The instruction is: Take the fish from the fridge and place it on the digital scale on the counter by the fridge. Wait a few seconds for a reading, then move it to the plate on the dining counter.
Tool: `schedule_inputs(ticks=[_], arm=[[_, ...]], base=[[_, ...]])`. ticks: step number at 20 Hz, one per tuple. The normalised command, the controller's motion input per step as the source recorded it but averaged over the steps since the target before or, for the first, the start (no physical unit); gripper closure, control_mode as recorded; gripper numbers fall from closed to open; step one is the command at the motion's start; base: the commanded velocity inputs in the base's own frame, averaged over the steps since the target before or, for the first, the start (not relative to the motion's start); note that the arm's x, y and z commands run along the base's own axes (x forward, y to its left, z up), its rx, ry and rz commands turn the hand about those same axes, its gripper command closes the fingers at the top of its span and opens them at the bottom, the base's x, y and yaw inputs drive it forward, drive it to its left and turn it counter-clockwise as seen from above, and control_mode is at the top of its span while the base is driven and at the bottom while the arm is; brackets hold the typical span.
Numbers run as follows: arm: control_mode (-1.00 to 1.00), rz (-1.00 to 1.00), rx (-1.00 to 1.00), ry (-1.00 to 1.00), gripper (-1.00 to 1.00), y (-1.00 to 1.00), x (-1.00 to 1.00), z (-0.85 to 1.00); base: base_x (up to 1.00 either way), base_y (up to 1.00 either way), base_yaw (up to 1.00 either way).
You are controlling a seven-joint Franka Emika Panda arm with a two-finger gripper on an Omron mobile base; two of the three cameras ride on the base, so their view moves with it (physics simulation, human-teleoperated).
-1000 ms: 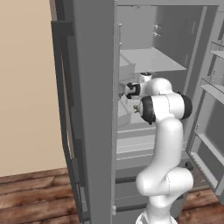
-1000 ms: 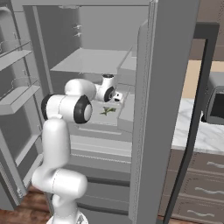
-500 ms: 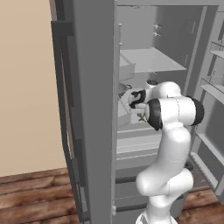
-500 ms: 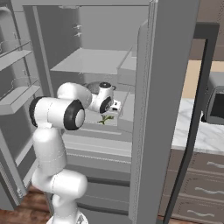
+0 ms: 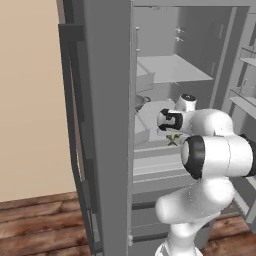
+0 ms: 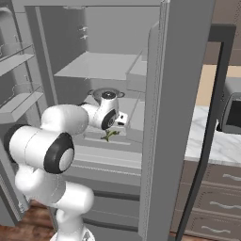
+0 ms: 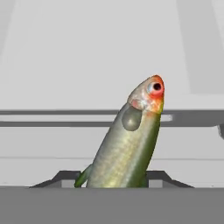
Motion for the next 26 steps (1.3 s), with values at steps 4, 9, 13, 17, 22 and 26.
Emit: schedule_inputs(ticks=[4,9,13,17,22,26], arm=[[-1.00,0.03,0.00,0.09,1.00,0.00,-1.00,0.63],[-1.00,0.01,-0.02,0.13,1.00,0.00,-1.00,0.84],[-1.00,0.01,-0.01,0.10,1.00,0.00,-1.00,0.87],[-1.00,0.04,0.00,0.07,1.00,0.00,-1.00,0.83],[-1.00,0.07,0.00,0.00,1.00,0.01,-1.00,0.73],[-1.00,0.10,0.00,0.00,1.00,0.08,-1.00,0.81]], base=[[0.00,0.00,0.00],[0.00,0.00,0.00],[0.00,0.00,0.00],[0.00,0.00,0.00],[0.00,0.00,0.00],[0.00,0.00,0.00]])
